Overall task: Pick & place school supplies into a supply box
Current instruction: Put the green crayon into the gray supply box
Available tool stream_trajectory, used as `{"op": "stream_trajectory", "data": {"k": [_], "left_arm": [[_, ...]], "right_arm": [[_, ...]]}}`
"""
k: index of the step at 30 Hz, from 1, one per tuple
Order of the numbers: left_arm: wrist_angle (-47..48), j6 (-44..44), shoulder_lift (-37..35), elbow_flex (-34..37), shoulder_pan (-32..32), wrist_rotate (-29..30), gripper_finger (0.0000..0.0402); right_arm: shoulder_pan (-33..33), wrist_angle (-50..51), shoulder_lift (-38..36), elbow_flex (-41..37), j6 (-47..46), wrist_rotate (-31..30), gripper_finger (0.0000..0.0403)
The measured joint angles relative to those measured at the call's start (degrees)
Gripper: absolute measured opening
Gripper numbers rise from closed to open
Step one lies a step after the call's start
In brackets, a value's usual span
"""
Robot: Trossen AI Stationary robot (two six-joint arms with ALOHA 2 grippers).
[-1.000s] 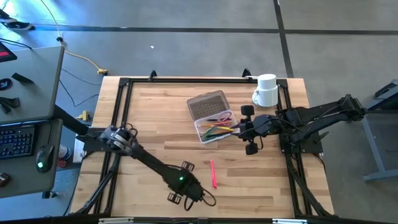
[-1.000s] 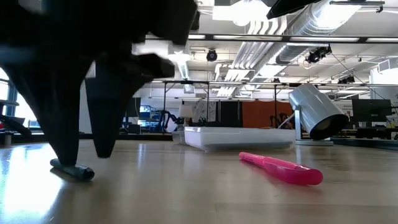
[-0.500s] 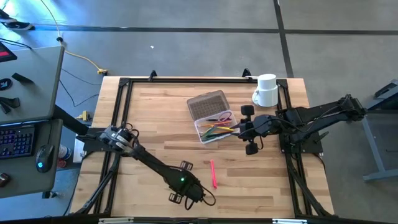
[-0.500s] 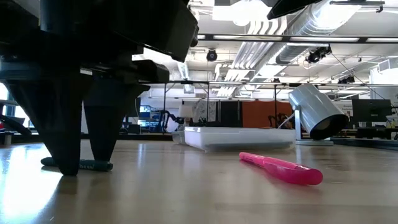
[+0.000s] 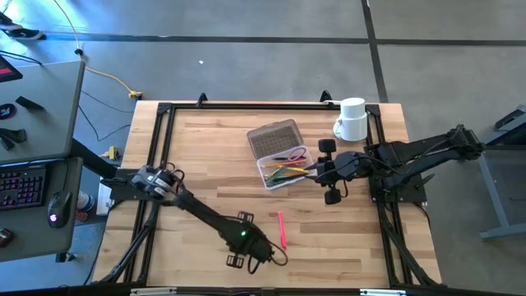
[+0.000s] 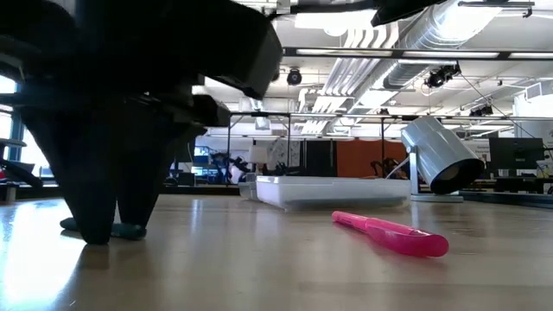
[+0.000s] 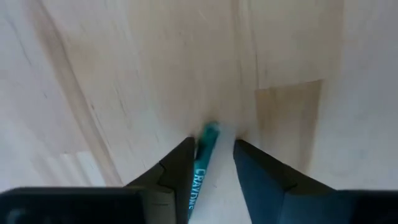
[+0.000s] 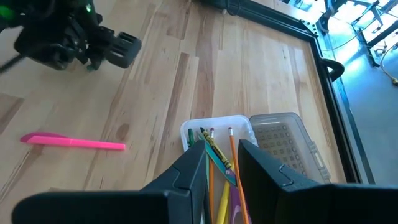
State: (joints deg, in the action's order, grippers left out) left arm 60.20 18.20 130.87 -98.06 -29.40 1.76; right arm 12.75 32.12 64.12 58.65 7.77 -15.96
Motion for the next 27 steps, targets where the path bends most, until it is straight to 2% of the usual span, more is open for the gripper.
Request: {"op": "stream_trajectory", "data": {"k": [3, 9, 13, 15, 19, 27], "left_arm": [[-0.16, 0.31, 0.73, -0.07, 0.57, -2.98, 0.0118], [-0.23, 2.39, 0.98, -0.09, 1.52, 0.14, 0.0027], [0.94, 4.83, 1.29, -1.26, 2.45, -0.66, 0.0028], [1.95, 6.00, 1.60, -2.47, 2.74, -0.65, 0.0041], [6.55, 3.79, 2.18, -7.73, 3.17, 0.26, 0.0062], [9.96, -7.00, 2.76, -18.41, 6.50, 15.09, 0.0033]], "right_arm": [[0.00, -0.02, 0.00, 0.00, 0.00, -0.07, 0.0079], [-0.01, -0.09, 0.00, 0.00, 0.04, -0.08, 0.0079], [-0.01, -0.09, 0.00, 0.00, 0.13, -0.10, 0.0079], [-0.01, -0.10, 0.00, 0.00, 0.13, -0.12, 0.0079], [-0.01, -0.09, 0.00, 0.00, 0.13, -0.08, 0.0079], [-0.02, 0.87, 0.00, 0.00, -0.75, 0.10, 0.0079]]}}
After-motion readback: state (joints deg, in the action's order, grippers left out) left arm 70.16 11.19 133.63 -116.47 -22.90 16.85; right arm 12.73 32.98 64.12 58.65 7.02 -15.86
